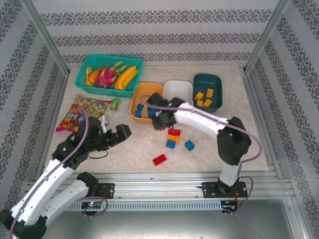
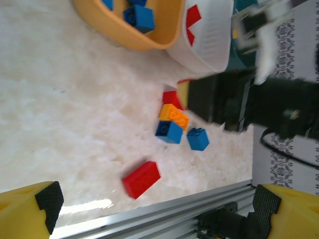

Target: Sort the legos into containers by color

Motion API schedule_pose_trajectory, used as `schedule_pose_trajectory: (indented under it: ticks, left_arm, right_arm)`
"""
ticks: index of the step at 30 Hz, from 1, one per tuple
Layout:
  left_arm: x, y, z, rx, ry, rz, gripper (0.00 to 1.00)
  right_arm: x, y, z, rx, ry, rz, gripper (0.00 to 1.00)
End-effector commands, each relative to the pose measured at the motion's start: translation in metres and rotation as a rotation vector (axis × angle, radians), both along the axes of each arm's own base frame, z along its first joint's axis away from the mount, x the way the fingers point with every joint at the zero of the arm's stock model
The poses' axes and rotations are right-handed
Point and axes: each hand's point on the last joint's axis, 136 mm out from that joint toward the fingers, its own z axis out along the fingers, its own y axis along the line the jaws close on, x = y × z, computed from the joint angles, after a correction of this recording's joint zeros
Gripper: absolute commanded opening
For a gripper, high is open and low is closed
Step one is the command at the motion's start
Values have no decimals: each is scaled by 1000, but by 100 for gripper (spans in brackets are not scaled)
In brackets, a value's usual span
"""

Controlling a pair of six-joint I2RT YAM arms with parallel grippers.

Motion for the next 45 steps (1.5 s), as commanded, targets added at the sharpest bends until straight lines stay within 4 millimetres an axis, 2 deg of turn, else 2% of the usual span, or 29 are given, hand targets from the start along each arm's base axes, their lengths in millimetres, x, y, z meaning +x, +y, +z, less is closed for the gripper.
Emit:
schedule_pose_trajectory:
  ticks: [1,4,6,10,14,18,20,22,24,27,29,32,35,38,41,45]
  left_arm:
    - [32,-29,48,-92,-145,-71,100]
    - [55,-46,57,-107,-167,-97,100]
    - [70,-57,59,-106,-170,-119,100]
    - [96,-71,65,-78,-188,-148,100]
    - [113,-85,60,-62,-182,-172,100]
    - [123,-97,51,-35,-165,-195,100]
    - [124,-100,46,-23,-158,-201,100]
    - [123,-102,40,-10,-145,-204,100]
    - [121,-103,35,2,-135,-210,100]
    - [115,-103,28,35,-119,-221,100]
    - [109,-103,22,66,-106,-234,100]
    - [99,-105,12,121,-86,-268,98]
    - [85,-110,-3,203,-66,-321,97]
    - [72,-119,-22,296,-44,-384,95]
    - [61,-131,-43,379,-24,-442,94]
    - [52,-145,-76,500,20,-492,91]
  right_arm:
    - [39,-44,19,-4,-36,-115,19]
    - [73,-71,20,-6,-39,-196,19]
    - [93,-87,11,-22,-21,-252,19]
    - [121,-107,-9,-59,13,-333,19]
    - [133,-114,-38,-91,70,-368,20]
    - [134,-120,-63,-135,118,-395,23]
    - [135,-120,-71,-135,131,-399,27]
    - [135,-120,-74,-135,140,-401,36]
    - [135,-120,-73,-136,140,-401,47]
    - [135,-119,-61,-124,120,-399,57]
    - [136,-118,-46,-103,91,-399,60]
    - [136,-115,-10,-56,24,-395,61]
    - [127,-110,37,7,-58,-374,61]
    - [99,-108,78,108,-126,-349,63]
    - [55,-112,93,221,-129,-327,67]
    - [-20,-121,87,290,-63,-302,68]
